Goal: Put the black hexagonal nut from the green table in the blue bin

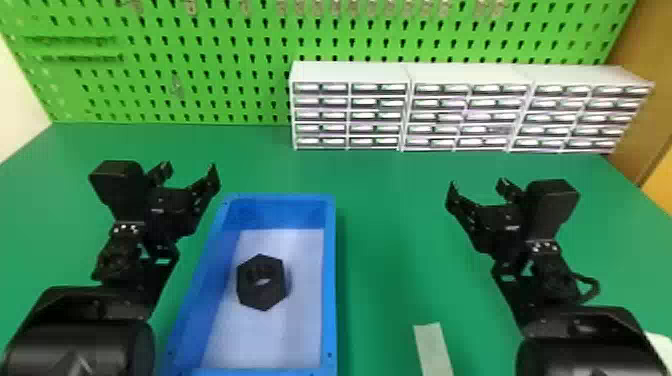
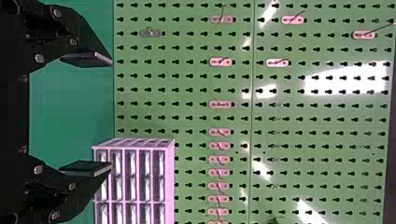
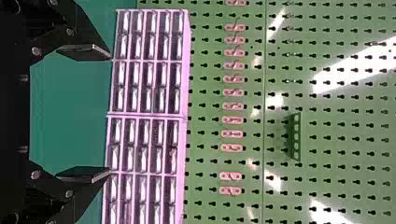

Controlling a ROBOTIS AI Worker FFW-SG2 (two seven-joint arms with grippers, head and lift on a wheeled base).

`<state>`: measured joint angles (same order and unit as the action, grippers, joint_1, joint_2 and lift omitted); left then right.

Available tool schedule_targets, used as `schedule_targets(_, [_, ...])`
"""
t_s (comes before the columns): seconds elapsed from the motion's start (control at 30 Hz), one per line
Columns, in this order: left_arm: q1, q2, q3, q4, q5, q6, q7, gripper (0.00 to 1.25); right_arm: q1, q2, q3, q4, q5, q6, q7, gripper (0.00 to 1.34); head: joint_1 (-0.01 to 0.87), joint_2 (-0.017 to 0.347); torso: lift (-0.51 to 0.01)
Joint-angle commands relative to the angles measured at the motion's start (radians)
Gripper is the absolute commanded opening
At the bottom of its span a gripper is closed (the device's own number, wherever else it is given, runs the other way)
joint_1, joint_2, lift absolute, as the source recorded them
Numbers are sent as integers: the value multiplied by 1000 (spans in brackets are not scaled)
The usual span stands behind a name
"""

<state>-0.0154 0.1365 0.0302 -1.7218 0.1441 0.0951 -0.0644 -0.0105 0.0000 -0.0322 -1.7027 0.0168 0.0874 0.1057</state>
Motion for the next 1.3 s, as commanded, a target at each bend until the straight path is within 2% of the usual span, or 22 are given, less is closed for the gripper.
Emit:
schedule_targets(0.0, [6,0,4,-1,0,0,0,785,1,1,-5,0,2,0,0,939,686,52,-97])
schedule_targets(0.43, [5,0,5,-1,0,0,-9,785,0,1,-9,8,6,0,0,939,686,52,-97])
schedule_targets(1.27, [-9,2,0,-2,3,2,-11,785,-19,1,34,15,-11,0,0,939,686,52,-97])
